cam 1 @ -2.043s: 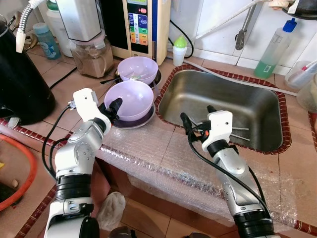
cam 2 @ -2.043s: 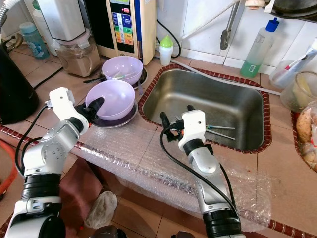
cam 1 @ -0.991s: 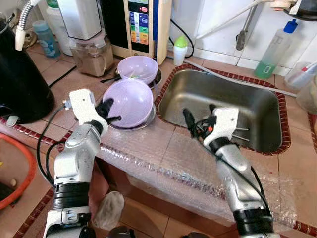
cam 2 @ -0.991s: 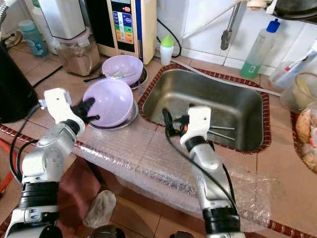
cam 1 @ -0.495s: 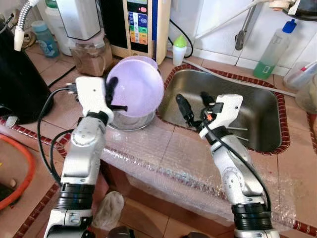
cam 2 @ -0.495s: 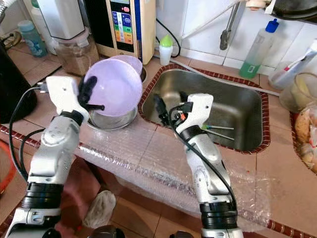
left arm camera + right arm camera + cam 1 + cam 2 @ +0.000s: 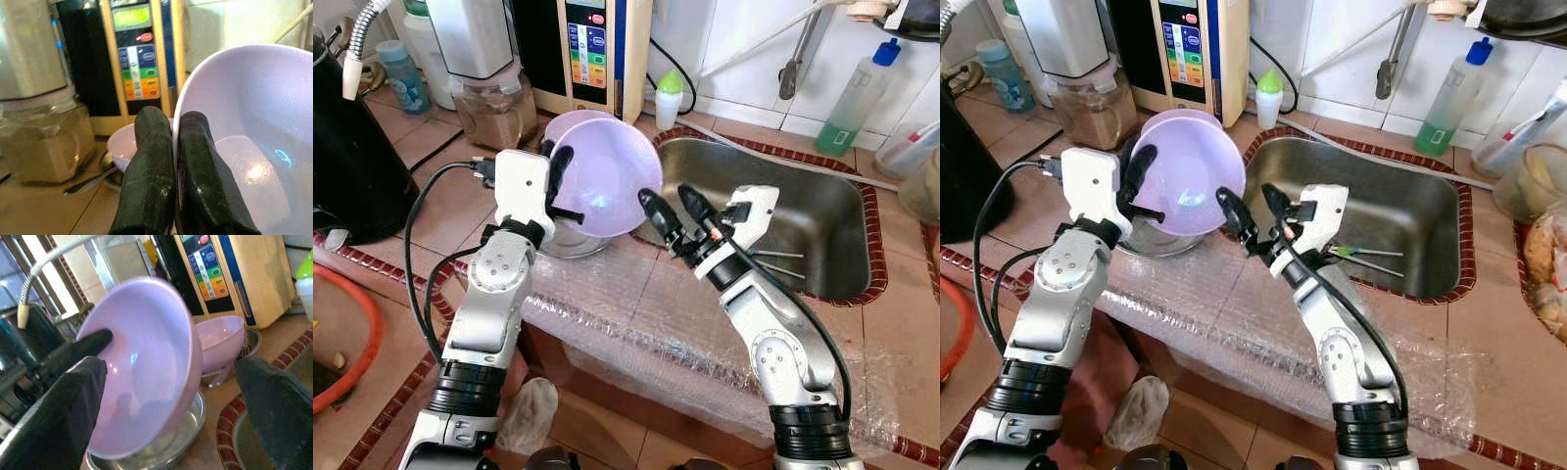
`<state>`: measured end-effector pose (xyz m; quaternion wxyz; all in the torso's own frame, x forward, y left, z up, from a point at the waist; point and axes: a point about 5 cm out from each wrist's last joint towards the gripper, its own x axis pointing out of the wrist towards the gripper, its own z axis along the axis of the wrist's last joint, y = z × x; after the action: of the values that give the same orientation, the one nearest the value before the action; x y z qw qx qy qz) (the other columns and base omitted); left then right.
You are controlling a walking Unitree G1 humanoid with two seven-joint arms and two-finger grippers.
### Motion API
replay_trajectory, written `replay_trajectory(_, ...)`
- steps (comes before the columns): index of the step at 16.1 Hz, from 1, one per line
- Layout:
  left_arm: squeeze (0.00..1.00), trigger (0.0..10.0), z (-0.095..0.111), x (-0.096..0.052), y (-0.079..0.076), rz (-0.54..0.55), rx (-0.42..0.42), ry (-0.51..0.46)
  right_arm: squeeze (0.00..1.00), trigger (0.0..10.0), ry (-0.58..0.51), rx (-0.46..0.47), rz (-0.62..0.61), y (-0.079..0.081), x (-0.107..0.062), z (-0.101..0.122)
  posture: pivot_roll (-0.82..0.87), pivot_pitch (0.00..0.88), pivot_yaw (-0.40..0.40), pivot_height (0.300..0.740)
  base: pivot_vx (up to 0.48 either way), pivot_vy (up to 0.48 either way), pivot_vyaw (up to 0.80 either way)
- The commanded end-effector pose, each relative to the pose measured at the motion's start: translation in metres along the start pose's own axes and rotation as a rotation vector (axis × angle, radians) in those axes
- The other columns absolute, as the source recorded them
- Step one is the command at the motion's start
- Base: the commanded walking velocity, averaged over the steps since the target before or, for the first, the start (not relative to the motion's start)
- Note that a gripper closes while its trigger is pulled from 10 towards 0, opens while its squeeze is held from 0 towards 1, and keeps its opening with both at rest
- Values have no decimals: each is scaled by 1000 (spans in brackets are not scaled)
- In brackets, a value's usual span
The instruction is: Kitchen organization
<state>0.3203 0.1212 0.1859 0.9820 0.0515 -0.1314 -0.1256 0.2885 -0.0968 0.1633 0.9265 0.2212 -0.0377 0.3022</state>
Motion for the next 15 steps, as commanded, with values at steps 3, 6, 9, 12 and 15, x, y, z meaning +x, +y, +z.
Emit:
replay_trajectory(3,0,0,11,0,-12,-64,-2,-76,0,0,40,-51,-53,-5,1,-4,-36,0,-3,740,0,0,0)
replay_trajectory(6,0,0,9,0,-14,-86,0,-82,0,0,38,-61,-98,-9,5,-3,-43,0,0,740,0,0,0)
replay_trajectory(9,0,0,10,-1,-16,-99,10,-97,0,0,70,-42,-190,-17,12,-3,-40,0,-4,740,0,0,0)
replay_trajectory(12,0,0,10,-3,-17,-99,23,-111,0,0,66,16,-251,-21,19,2,-35,0,-10,740,0,0,0)
replay_trajectory(15,0,0,12,-2,-16,-100,24,-124,0,0,57,67,-323,-30,18,5,-35,0,-12,740,0,0,0)
